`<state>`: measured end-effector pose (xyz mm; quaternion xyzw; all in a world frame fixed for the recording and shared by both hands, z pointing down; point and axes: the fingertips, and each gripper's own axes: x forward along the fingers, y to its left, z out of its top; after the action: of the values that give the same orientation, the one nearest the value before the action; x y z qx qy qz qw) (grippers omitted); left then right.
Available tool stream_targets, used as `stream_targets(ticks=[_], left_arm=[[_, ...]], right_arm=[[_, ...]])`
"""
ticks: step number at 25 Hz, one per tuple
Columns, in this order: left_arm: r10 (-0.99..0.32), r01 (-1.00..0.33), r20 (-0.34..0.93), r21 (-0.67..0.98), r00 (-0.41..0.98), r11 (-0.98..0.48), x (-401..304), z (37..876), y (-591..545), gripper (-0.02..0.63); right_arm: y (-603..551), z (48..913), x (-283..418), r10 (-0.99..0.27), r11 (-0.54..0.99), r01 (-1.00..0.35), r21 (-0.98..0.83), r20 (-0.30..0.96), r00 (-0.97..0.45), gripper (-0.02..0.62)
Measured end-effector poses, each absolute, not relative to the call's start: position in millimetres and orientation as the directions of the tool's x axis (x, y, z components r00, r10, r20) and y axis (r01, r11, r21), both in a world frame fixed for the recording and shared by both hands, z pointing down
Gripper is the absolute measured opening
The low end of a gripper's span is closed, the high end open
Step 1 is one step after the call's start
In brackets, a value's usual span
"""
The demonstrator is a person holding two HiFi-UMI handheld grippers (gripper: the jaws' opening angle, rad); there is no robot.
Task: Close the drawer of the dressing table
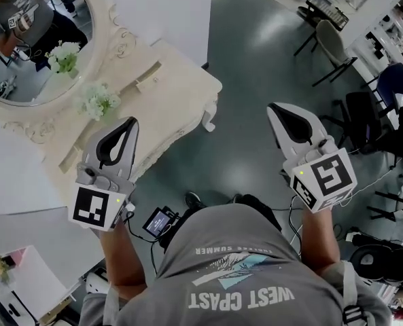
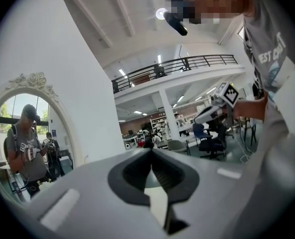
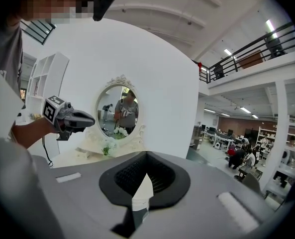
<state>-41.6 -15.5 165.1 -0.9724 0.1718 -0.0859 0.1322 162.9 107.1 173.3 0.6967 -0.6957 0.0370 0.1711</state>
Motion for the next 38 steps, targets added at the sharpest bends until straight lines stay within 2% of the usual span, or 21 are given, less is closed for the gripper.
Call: stream_targets(ticks=[9,11,27,38], left_arm=[[-0.362,-0.330,0.082,-0.263,0.929,-0.906,-63.1,161.7,-43.0,0.003],[-0.384,-0.349,0.106,-0.249,0.917,-0.903,-68.3,166.6,-50.4,0.003],[-0.572,-0.527,0.196,-0.239,0.796,-0.816,-59.9,185.9,-119.1,0.003],[-0.652,-0.618,0.261,-0.209,0.712,-0.758,-49.0,211.1,-145.8,0.003]], right_arm=[[81.2,166.6,147.4,-0.954,0.041,-0.976,0.213,0.298,0.025,-0.002],[67.5,168.6,146.4,-0.955,0.059,-0.976,0.210,0.297,0.006,0.000],[-84.0,192.5,162.8,-0.911,0.355,-0.914,0.198,0.294,-0.290,0.000],[-157.9,229.8,172.9,-0.843,0.492,-0.854,0.167,0.335,-0.420,0.002]])
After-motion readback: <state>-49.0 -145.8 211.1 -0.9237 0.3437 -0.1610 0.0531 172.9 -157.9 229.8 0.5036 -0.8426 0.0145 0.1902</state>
